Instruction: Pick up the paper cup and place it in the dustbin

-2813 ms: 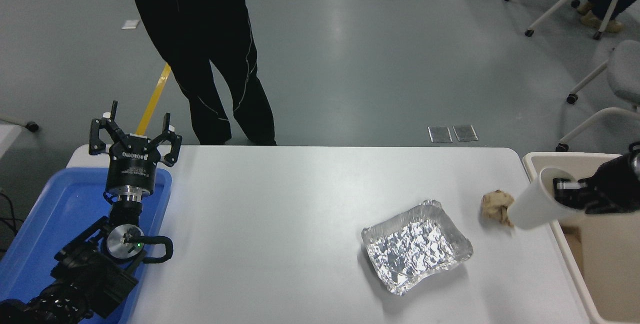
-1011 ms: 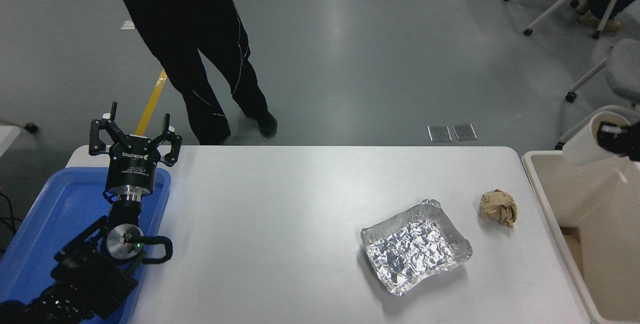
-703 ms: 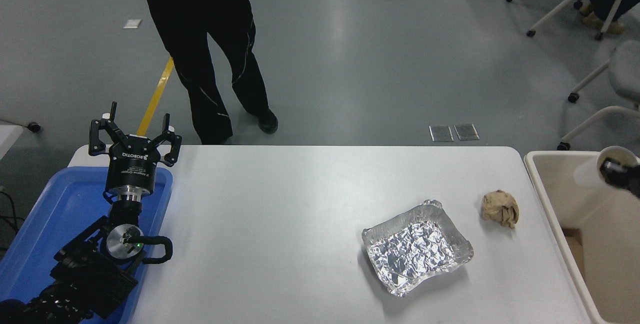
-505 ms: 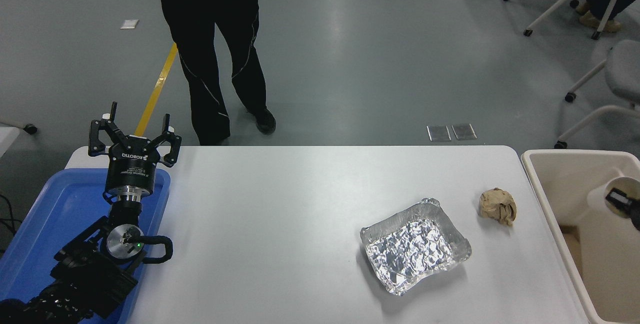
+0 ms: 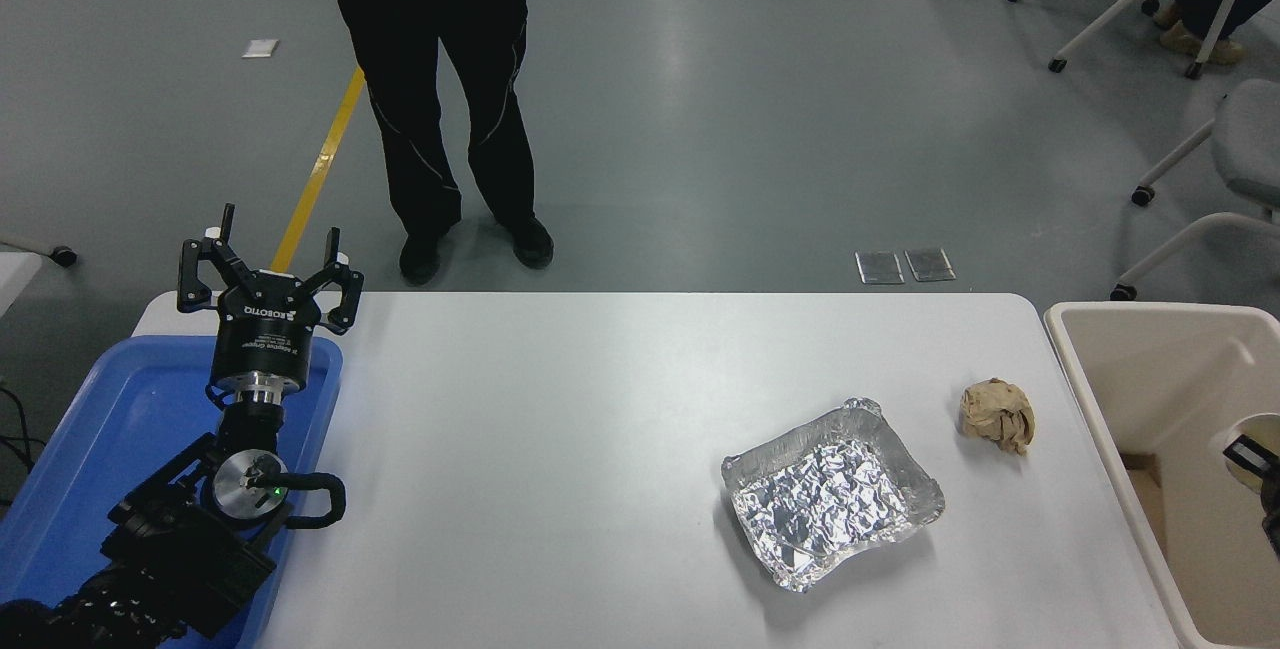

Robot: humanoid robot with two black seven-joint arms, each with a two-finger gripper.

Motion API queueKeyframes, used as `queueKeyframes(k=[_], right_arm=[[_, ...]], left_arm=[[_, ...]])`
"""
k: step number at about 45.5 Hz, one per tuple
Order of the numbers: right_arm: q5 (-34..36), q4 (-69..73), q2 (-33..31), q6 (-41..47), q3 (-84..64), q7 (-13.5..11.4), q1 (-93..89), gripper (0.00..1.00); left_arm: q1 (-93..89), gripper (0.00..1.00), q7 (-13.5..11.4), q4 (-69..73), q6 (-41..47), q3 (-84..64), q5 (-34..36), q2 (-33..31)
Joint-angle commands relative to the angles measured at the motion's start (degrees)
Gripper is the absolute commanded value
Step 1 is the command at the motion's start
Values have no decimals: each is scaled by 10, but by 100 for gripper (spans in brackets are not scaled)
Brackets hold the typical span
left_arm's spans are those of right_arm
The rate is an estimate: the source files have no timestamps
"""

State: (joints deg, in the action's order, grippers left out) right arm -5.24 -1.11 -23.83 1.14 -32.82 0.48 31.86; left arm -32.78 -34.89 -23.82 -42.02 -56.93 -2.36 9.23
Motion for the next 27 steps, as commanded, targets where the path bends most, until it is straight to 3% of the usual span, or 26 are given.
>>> queueKeyframes(k=[1,14,19,27], right_arm=[[12,0,2,-2,13,-2,-3,100],[8,24,-39,37,-25,27,57,100],[-2,105,-89,61,-30,27,122,100],[-74,336,-168,81,-177,27,325,100]], left_arm=[[0,99,0,0,-1,1,0,0],[0,99,0,0,0,0,0,0],[0,99,0,0,-1,0,0,0],[0,99,0,0,-1,1,1,-1]])
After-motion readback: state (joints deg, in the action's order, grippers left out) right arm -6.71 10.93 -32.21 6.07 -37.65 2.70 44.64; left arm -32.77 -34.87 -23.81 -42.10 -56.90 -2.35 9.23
